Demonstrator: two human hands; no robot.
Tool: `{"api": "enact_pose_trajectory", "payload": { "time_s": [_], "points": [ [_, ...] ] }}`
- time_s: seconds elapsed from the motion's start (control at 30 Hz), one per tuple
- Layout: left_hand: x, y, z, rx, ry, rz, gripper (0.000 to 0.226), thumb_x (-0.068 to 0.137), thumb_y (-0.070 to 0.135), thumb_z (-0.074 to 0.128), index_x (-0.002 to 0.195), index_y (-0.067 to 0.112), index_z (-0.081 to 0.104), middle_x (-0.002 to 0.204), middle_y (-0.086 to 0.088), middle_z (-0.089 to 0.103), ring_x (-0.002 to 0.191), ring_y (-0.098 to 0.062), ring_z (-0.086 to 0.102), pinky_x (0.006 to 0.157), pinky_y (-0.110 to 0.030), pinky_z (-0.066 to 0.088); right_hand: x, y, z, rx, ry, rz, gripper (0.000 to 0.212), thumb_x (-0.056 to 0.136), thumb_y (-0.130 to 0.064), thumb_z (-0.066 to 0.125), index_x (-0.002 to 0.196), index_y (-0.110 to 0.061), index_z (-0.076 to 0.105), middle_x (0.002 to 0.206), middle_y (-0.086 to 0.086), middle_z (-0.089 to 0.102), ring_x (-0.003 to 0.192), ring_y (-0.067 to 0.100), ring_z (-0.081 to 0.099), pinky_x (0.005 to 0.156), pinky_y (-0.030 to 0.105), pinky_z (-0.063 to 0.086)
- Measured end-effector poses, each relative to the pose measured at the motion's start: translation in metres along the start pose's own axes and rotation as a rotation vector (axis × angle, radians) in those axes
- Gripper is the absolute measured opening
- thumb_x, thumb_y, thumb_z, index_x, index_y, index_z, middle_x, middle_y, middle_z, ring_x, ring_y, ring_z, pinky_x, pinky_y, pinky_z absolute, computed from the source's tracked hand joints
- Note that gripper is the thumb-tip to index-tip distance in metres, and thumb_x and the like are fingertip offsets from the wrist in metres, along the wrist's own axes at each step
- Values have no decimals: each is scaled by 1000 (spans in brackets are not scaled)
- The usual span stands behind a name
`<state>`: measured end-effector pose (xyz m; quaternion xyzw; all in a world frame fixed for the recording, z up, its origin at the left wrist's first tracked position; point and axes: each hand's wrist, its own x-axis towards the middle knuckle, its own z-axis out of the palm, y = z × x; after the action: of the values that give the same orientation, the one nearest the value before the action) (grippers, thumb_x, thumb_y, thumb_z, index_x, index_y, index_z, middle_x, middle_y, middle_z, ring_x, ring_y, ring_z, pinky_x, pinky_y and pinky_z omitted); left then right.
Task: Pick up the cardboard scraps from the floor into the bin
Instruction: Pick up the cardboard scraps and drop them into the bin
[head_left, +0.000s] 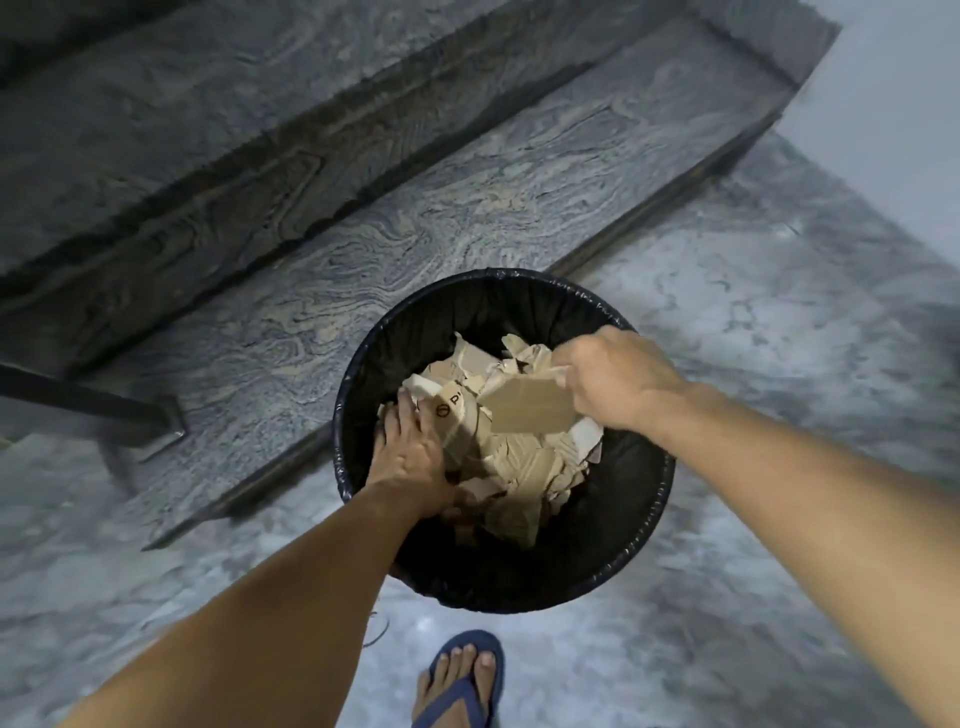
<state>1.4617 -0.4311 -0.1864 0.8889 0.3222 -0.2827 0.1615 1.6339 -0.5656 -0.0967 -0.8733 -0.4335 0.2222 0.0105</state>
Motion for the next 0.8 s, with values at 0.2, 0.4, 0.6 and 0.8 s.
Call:
{"api": "enact_pose_trajectory", "payload": {
  "time_s": [0.2,0.4,0.6,0.8],
  "points": [
    [2,-5,1,22,-92,46,149,58,67,76,148,0,-22,157,-19,-21,147,-34,-14,121,-42,-2,9,-18,39,-50,366,44,28,80,-2,59,104,-14,68,91,8,69,80,34,66,61,36,49],
    [9,1,11,73,-131,26,149,57,72,73,148,-1,-20,156,-21,-22,145,-38,-19,120,-49,-6,16,-23,100,-76,-74,64,52,96,-25,29,148,-23,31,160,5,19,147,30,16,108,55,33],
    [23,4,22,167,-147,4,144,59,84,58,150,2,-17,156,-23,-22,142,-42,-25,117,-54,-11,39,-19,125,33,-389,220,65,98,-32,36,149,-43,-1,160,-14,-19,149,27,-4,112,56,23],
    [18,6,-1,192,-171,9,149,50,80,70,152,7,-11,160,-16,-13,147,-37,-10,119,-50,-3,18,-21,84,45,1,131,47,87,-26,54,133,-19,52,137,5,51,130,28,41,102,45,39]
  ]
}}
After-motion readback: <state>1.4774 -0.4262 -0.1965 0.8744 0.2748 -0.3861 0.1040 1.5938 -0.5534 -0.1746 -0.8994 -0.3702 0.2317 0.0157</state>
